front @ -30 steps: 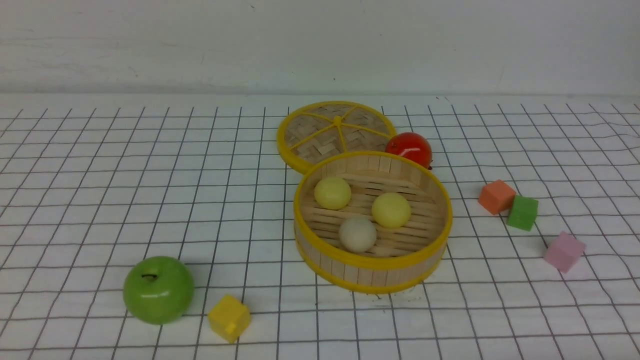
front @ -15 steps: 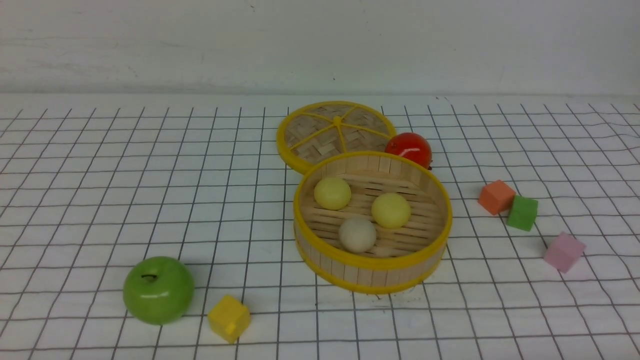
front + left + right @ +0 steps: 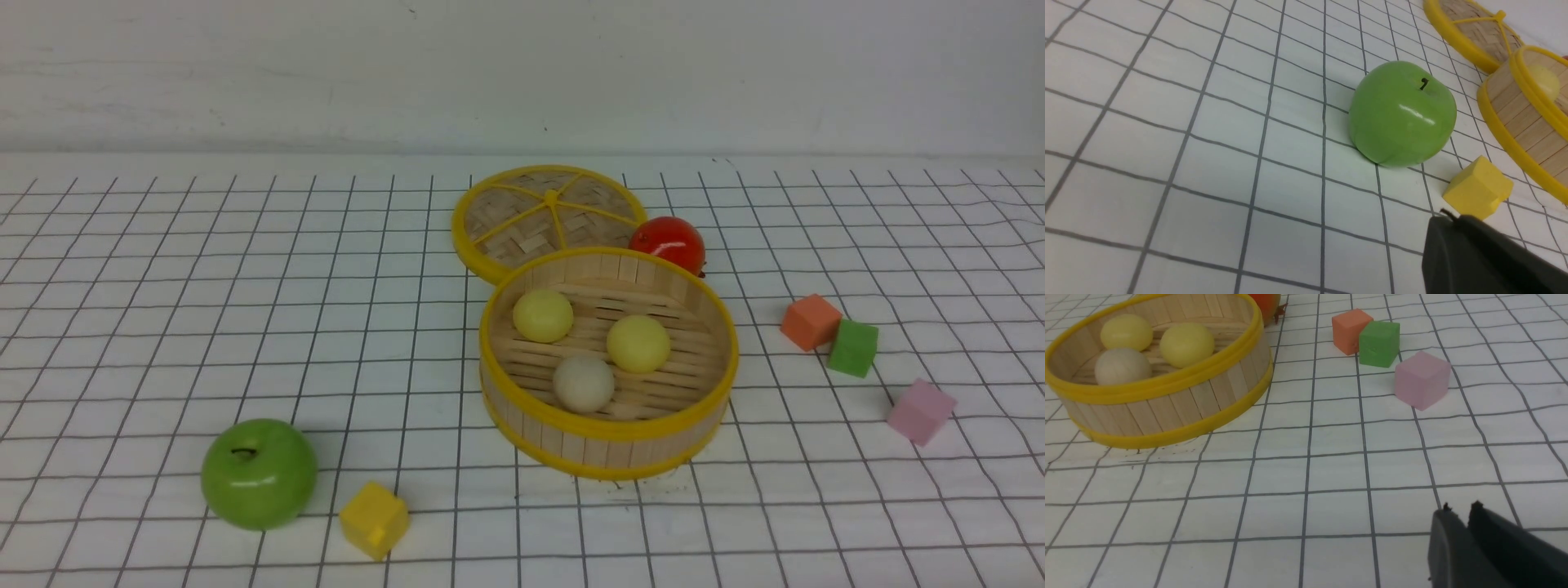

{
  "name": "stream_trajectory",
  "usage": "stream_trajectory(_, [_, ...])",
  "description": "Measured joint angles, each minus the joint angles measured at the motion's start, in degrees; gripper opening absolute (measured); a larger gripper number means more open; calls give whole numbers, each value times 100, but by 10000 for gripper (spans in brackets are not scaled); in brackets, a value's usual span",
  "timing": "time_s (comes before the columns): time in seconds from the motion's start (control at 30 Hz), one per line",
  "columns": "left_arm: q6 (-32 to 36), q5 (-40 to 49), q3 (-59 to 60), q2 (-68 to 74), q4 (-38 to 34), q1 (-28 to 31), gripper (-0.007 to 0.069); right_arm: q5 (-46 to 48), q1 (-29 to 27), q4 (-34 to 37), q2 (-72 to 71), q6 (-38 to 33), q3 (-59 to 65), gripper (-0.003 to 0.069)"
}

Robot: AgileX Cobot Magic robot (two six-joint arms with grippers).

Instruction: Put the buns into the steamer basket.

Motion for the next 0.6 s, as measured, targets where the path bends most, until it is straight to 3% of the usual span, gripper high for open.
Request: stream_trajectory(0.6, [0, 0, 0, 0, 0, 0, -6, 0, 0, 0, 0, 0, 0, 87])
